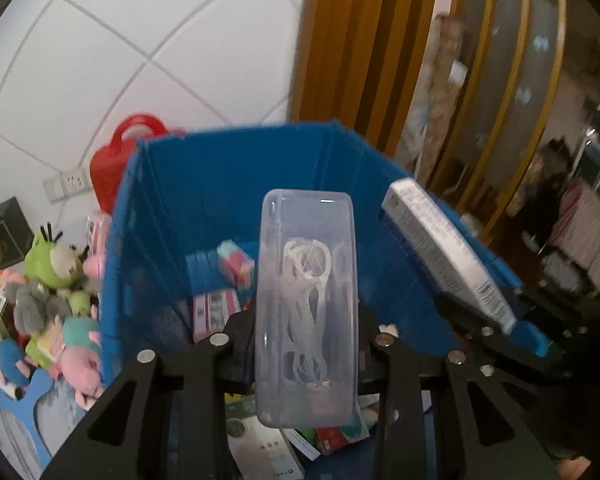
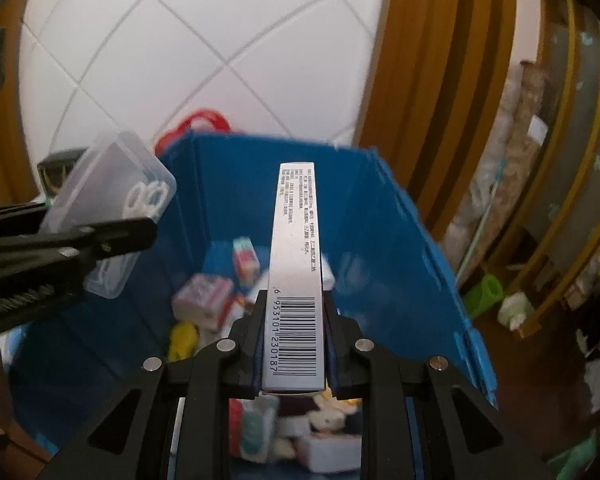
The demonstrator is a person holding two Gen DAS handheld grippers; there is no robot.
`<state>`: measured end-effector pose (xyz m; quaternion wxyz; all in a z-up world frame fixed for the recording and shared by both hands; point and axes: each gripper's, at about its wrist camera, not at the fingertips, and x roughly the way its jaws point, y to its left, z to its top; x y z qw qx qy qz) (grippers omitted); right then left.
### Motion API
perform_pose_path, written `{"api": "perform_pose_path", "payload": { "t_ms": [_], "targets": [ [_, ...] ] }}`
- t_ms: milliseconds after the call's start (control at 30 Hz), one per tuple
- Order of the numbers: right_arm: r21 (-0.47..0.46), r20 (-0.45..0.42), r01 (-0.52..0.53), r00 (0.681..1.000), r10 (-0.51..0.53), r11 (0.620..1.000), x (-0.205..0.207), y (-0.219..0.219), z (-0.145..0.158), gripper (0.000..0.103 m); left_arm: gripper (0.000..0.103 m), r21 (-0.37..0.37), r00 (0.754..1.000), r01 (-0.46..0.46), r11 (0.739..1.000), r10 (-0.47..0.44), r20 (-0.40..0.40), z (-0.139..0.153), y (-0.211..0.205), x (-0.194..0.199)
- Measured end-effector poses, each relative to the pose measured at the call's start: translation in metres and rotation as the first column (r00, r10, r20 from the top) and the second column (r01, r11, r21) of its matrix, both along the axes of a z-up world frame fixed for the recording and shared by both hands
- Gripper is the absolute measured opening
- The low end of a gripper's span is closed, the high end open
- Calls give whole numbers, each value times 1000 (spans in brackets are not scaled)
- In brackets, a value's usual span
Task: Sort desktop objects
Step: 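Carry both held boxes over the blue crate and open both tools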
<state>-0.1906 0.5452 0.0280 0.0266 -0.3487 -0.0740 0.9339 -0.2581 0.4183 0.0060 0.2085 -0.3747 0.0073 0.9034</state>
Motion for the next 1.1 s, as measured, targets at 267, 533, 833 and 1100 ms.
{"api": "perform_pose_path", "payload": {
  "t_ms": [267,533,833,1100],
  "targets": [
    [-23,48,-5,999,6,1000,-2,27,-19,23,32,-85,999,-32,996,33,9,-14,27,2],
    [-29,91,-9,996,11,1000,-14,53,-31,24,48,-139,997,-53,989,60,50,-28,37,5],
    [-41,67,-33,997,36,999,-3,60,-34,79,69,-160,995,-97,982,97,-8,-20,32,23],
    [-87,-2,-61,998,61,994,25,57,-22,103,71,-128,978,-199,972,187,-95,-4,3,47]
  ]
}}
